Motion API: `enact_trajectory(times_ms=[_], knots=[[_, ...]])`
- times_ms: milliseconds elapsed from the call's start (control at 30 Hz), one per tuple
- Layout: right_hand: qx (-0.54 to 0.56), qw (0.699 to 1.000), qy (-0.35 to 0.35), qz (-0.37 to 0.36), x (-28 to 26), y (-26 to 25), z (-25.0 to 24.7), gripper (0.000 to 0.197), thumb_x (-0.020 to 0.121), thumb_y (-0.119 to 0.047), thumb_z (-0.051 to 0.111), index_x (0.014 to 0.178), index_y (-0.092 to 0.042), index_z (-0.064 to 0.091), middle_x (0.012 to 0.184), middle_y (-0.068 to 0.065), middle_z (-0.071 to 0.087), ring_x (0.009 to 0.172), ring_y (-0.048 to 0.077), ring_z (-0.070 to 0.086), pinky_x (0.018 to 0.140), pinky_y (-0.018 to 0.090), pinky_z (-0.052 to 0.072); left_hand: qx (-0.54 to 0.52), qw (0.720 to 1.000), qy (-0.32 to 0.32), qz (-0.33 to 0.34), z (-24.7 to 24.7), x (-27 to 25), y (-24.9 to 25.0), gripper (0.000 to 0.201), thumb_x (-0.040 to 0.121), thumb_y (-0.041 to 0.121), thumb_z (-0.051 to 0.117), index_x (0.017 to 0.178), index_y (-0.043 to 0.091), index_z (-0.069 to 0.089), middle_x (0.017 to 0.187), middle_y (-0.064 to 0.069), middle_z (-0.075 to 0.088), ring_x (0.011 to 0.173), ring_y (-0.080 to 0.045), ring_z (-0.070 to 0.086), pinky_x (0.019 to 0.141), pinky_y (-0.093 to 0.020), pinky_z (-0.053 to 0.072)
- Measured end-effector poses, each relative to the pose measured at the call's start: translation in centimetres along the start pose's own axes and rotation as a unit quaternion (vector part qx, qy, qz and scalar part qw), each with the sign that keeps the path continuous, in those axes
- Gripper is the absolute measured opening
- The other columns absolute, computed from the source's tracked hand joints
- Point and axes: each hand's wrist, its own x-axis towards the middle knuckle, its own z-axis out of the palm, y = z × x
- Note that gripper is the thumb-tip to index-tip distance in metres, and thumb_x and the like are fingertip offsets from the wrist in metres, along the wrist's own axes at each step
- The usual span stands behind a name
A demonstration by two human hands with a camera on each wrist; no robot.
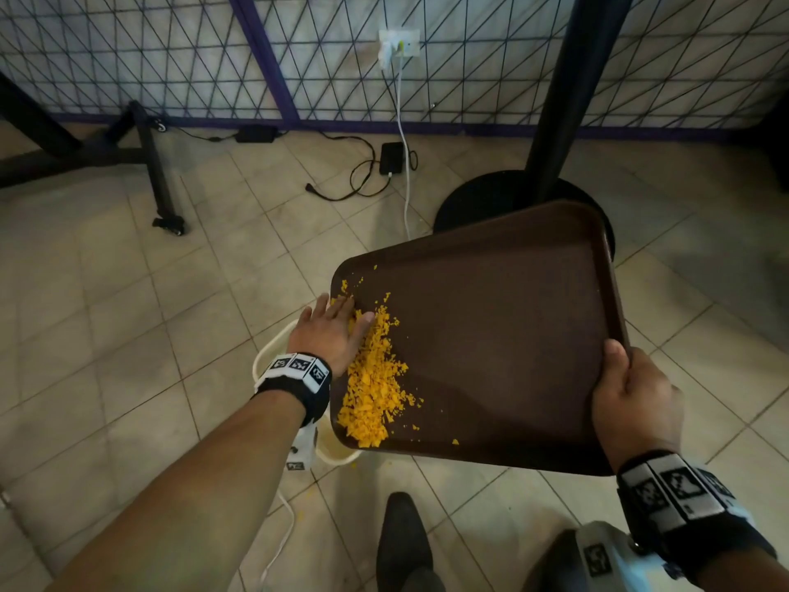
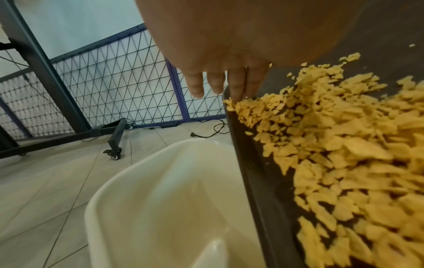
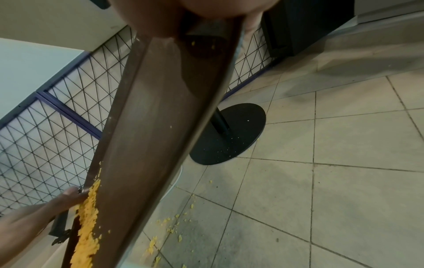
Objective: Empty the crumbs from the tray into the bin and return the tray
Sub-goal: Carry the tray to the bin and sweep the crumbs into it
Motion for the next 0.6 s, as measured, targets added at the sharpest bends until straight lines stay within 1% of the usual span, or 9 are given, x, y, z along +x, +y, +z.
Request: enact_trajectory(times_ms=[67, 167, 233, 267, 367, 400, 467, 533, 600], knots=[[-0.003, 1.0, -0.007, 0.004, -0.1, -0.1, -0.1, 0.041, 0.099, -0.033, 0.032, 0.089, 0.0, 0.056, 0.068, 0.012, 0.051, 0.061, 0.026, 0.042, 0.061, 0.031, 0.031, -0.006, 0.999, 0.039, 0.012, -0.4, -0.3, 0.0, 0.079, 0.096, 0.066, 0.004, 0.155, 0.019, 0.024, 0.164, -0.003, 0.02, 0.151, -0.023, 0.012, 0.121, -0.044, 0.014], [-0.009, 1.0, -0.009, 0.005, -0.3, -0.3, -0.1, 0.04, 0.099, -0.032, 0.033, 0.091, 0.0, 0.056, 0.066, 0.009, 0.049, 0.059, 0.024, 0.039, 0.058, 0.029, 0.029, -0.034, 0.994, 0.08, 0.071, -1.6, 0.3, 1.3, 0.072, 0.099, 0.064, 0.01, 0.156, 0.021, 0.019, 0.165, 0.0, 0.013, 0.151, -0.02, 0.009, 0.122, -0.041, 0.014], [-0.01, 1.0, -0.009, 0.001, -0.3, -0.5, 0.1, 0.04, 0.099, -0.033, 0.033, 0.091, -0.001, 0.056, 0.063, 0.006, 0.047, 0.056, 0.023, 0.037, 0.052, 0.027, 0.027, -0.039, 0.991, 0.069, 0.104, -2.0, 1.1, 2.4, 0.071, 0.099, 0.063, 0.012, 0.158, 0.023, 0.011, 0.166, 0.003, 0.004, 0.152, -0.017, 0.003, 0.122, -0.04, 0.009], [-0.009, 1.0, -0.008, 0.0, -0.3, -0.5, 0.2, 0.04, 0.099, -0.033, 0.032, 0.09, -0.001, 0.056, 0.063, 0.006, 0.047, 0.056, 0.023, 0.038, 0.052, 0.028, 0.027, -0.037, 0.992, 0.056, 0.104, -2.0, 1.6, 2.8, 0.072, 0.099, 0.064, 0.011, 0.158, 0.023, 0.008, 0.166, 0.004, 0.001, 0.152, -0.017, 0.001, 0.122, -0.04, 0.006], [-0.008, 1.0, 0.004, -0.006, -0.3, -0.7, 0.0, 0.04, 0.1, -0.034, 0.032, 0.085, -0.003, 0.053, 0.062, 0.006, 0.046, 0.056, 0.024, 0.038, 0.057, 0.029, 0.029, -0.028, 0.999, 0.015, 0.045, -1.0, 2.3, 2.5, 0.079, 0.094, 0.071, 0.003, 0.158, 0.023, 0.002, 0.166, 0.004, -0.005, 0.152, -0.018, -0.004, 0.122, -0.044, 0.0], [-0.005, 1.0, 0.008, -0.006, -0.3, -0.8, -0.1, 0.038, 0.1, -0.033, 0.032, 0.082, -0.005, 0.051, 0.059, 0.003, 0.043, 0.052, 0.022, 0.036, 0.053, 0.028, 0.026, -0.028, 0.999, 0.002, 0.018, -0.5, 2.2, 2.0, 0.082, 0.092, 0.073, 0.0, 0.158, 0.024, -0.001, 0.166, 0.004, -0.007, 0.152, -0.018, -0.006, 0.122, -0.046, -0.002], [-0.003, 1.0, 0.012, -0.005, -0.2, -0.7, -0.4, 0.034, 0.1, -0.031, 0.033, 0.08, -0.007, 0.048, 0.056, -0.003, 0.038, 0.049, 0.011, 0.033, 0.047, 0.023, 0.021, -0.024, 0.999, -0.024, -0.012, 0.6, 1.4, 0.7, 0.087, 0.088, 0.076, -0.006, 0.158, 0.024, -0.001, 0.165, 0.004, -0.008, 0.151, -0.017, -0.007, 0.121, -0.047, -0.006], [-0.007, 1.0, 0.014, -0.008, -0.1, -0.5, -0.4, 0.034, 0.1, -0.031, 0.033, 0.081, -0.007, 0.048, 0.055, -0.006, 0.036, 0.049, 0.007, 0.031, 0.047, 0.02, 0.02, 0.005, 1.0, -0.029, 0.002, 1.5, 0.3, -0.3, 0.09, 0.087, 0.076, -0.009, 0.158, 0.024, 0.008, 0.166, 0.004, 0.002, 0.152, -0.017, -0.002, 0.121, -0.049, -0.004], [-0.011, 1.0, 0.012, -0.01, -0.1, -0.3, 0.0, 0.038, 0.1, -0.032, 0.032, 0.084, -0.004, 0.051, 0.055, -0.006, 0.037, 0.048, 0.012, 0.031, 0.047, 0.023, 0.021, 0.013, 0.999, 0.007, 0.033, 1.6, -0.6, -0.8, 0.09, 0.089, 0.073, -0.009, 0.154, 0.022, 0.029, 0.162, 0.001, 0.025, 0.151, -0.02, 0.011, 0.122, -0.048, 0.006]])
